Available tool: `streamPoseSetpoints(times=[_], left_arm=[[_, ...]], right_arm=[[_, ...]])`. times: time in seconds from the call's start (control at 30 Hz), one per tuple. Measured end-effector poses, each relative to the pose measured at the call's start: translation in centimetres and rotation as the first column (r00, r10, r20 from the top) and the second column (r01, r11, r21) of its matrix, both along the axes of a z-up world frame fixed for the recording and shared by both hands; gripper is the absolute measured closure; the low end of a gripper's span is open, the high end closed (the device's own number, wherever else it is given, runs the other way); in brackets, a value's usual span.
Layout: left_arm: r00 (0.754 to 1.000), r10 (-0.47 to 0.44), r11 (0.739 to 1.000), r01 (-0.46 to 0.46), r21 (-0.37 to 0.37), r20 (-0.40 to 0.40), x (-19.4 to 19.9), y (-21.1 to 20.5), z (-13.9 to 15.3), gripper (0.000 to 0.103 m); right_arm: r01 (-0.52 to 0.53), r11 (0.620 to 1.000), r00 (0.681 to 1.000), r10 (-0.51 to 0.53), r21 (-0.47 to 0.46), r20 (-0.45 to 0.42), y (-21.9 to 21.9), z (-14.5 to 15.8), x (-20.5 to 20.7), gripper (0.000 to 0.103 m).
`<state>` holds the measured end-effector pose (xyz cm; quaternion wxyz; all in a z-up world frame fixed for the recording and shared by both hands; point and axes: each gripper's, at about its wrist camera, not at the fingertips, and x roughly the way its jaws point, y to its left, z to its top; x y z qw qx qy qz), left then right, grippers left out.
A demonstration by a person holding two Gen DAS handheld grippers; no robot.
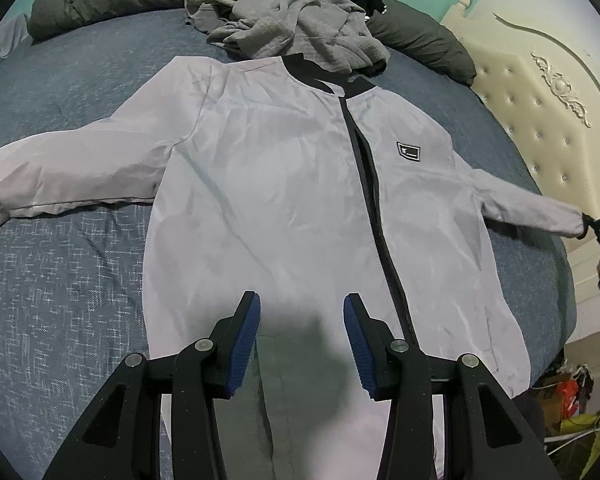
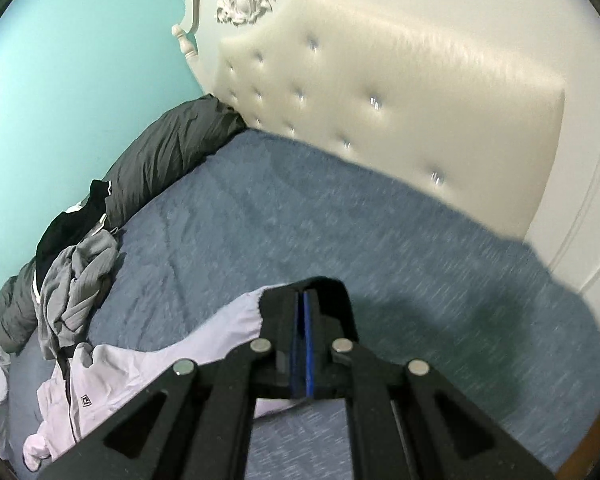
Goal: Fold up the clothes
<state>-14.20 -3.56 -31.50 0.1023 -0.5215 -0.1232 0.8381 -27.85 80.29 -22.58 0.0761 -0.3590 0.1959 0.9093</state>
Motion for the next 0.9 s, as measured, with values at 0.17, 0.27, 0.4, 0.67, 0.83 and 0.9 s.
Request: streamPoseSetpoints(times=[0.17, 0.27, 0.4, 0.67, 0.83, 0.9], left_arm=[[1.000, 0.003, 1.000, -0.003, 0.003, 0.008, 0.0, -0.1, -0.2, 0.056], [1.000, -0.001, 1.000, 0.001, 0.011, 0.005, 0.2, -0.1, 0.1, 0.056], [1.000, -0.007, 1.000, 0.007, 0.010, -0.003, 0.6, -0.3, 0.7, 0.056], [0.999, 0.011, 1.000, -0.010, 0.010, -0.030, 1.6, -2.0, 2.7, 0.056], [0.999, 0.018, 1.000, -0.018, 0.006, -0.047, 2.6, -3.2, 3.8, 0.056], [0.998, 0.021, 1.000, -0.021, 0.005, -0.054, 2.9, -3.7, 4.2, 0.056]], right_arm=[[-0.016, 0.999, 1.000, 0.015, 0.040, 0.028, -0.2, 1.3, -0.2, 0.101], [-0.023, 0.999, 0.999, 0.022, 0.036, 0.041, -0.5, 1.4, -0.4, 0.101], [-0.069, 0.998, 0.997, 0.068, 0.001, 0.025, -2.3, 2.3, -0.6, 0.101], [-0.304, 0.952, 0.951, 0.302, -0.029, -0.061, -13.1, 7.6, -0.9, 0.101], [-0.491, 0.871, 0.867, 0.486, -0.023, -0.114, -23.7, 11.0, -0.4, 0.101], [-0.542, 0.840, 0.835, 0.538, -0.005, -0.119, -27.3, 12.0, -0.3, 0.101]])
